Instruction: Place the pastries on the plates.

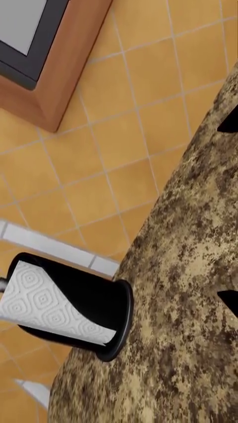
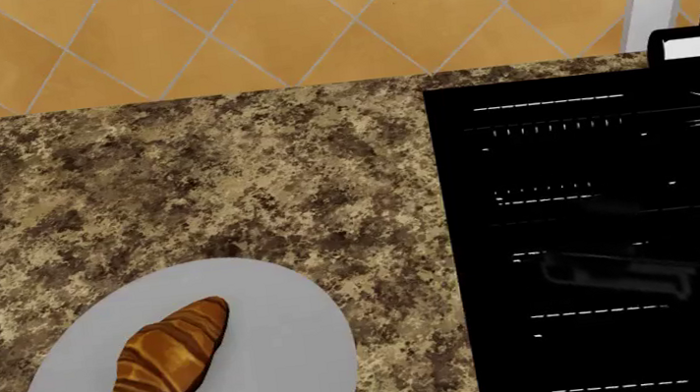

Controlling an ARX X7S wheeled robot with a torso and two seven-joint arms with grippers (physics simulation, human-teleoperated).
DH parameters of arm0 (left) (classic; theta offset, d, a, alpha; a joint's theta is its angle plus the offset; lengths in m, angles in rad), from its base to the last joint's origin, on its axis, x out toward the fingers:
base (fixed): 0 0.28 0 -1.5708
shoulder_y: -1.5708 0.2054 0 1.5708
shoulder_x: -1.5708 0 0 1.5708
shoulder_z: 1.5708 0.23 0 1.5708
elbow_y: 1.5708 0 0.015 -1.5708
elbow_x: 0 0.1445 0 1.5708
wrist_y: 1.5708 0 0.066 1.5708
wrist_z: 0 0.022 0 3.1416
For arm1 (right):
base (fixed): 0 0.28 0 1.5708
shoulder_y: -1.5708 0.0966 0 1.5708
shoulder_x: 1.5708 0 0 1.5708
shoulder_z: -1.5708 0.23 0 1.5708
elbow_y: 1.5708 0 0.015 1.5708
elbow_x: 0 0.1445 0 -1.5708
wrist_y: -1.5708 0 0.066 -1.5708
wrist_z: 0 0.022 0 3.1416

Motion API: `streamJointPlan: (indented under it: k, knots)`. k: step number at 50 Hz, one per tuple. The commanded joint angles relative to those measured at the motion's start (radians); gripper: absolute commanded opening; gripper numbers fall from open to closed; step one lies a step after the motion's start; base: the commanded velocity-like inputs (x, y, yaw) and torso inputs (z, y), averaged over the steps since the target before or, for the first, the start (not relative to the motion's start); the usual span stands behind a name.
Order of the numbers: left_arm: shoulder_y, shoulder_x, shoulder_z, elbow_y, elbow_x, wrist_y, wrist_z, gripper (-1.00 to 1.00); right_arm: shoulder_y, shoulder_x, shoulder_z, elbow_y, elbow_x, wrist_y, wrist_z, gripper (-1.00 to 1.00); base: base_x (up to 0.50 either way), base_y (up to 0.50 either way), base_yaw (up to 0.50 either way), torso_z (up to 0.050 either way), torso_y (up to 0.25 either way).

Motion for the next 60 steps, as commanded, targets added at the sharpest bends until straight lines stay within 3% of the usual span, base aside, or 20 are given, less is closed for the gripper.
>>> streamJointPlan:
  k: [1,12,60]
  knots:
    - [0.031,0.010,-0.033,0.000,0.032,0.016,0.017,1.00,-0.056,-0.004,0.050,-0.014,-0.006,-0.027,-0.019,1.00,0.00,0.00,0.00,0.000,0.000]
    - [0.106,-0.011,-0.070,0.028,0.025,0.032,0.006,1.00,-0.126,0.025,0.096,-0.026,-0.006,-0.043,0.004,1.00,0.00,0.00,0.00,0.000,0.000]
    - [0.103,-0.004,-0.132,-0.016,-0.024,0.048,-0.054,1.00,-0.145,0.043,0.175,-0.030,0.020,-0.052,0.087,1.00,0.00,0.00,0.00,0.000,0.000]
